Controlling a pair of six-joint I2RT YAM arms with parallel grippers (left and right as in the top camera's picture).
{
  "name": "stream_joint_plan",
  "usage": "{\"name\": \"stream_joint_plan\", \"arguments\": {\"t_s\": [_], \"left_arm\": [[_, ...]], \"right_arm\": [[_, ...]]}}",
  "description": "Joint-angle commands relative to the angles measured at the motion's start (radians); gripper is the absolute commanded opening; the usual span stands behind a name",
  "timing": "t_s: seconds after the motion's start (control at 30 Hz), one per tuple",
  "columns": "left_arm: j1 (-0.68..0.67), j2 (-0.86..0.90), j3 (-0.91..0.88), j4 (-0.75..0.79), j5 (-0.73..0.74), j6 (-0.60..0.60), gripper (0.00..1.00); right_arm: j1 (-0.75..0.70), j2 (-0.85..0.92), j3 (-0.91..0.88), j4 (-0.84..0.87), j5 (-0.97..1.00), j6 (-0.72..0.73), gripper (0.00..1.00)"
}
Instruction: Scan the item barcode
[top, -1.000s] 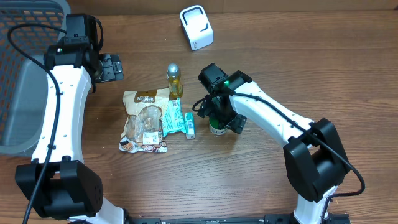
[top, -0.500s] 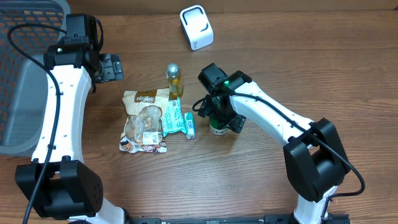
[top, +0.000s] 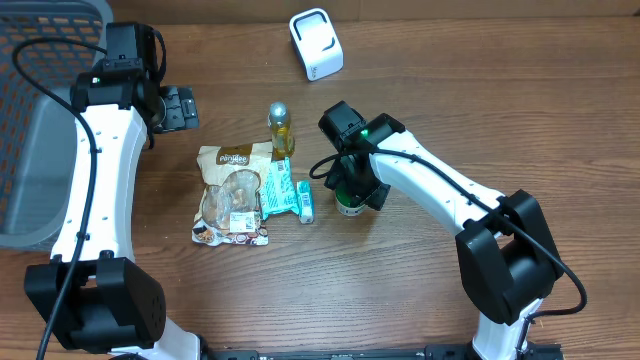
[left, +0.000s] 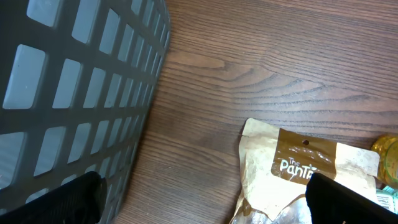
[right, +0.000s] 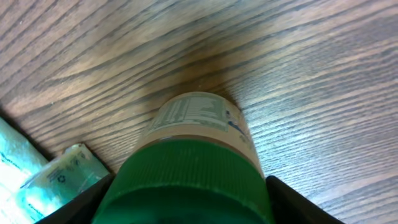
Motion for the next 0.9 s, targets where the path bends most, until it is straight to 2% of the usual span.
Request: {"name": "stream_joint_plan", "arguments": {"t_s": [0.0, 0.17, 0.27, 0.33, 0.73, 0.87], "left_arm": [[0.01, -0.012, 0.022, 0.002, 0.001, 0.015, 1.0], [0.01, -0.012, 0.022, 0.002, 0.001, 0.015, 1.0], [0.01, -0.012, 0.022, 0.002, 0.001, 0.015, 0.99], [0.01, -0.012, 0.022, 0.002, 0.001, 0.015, 0.99], [0.01, -0.012, 0.022, 0.002, 0.001, 0.015, 1.0], [0.01, -0.012, 0.022, 0.002, 0.001, 0.015, 1.0]], "right_arm": [[0.002, 0.0, -0.003, 0.003, 0.02, 0.006, 0.63], [0.002, 0.0, -0.003, -0.011, 0.02, 0.005, 0.63], [0.002, 0.0, -0.003, -0.011, 0.021, -0.028, 0.59], [0.002, 0.0, -0.003, -0.01, 0.021, -0.071, 0.55], [0.002, 0.0, -0.003, -0.012, 0.02, -0.422, 0.54], [0.002, 0.0, -0.003, -0.014, 0.02, -0.455, 0.54]]}}
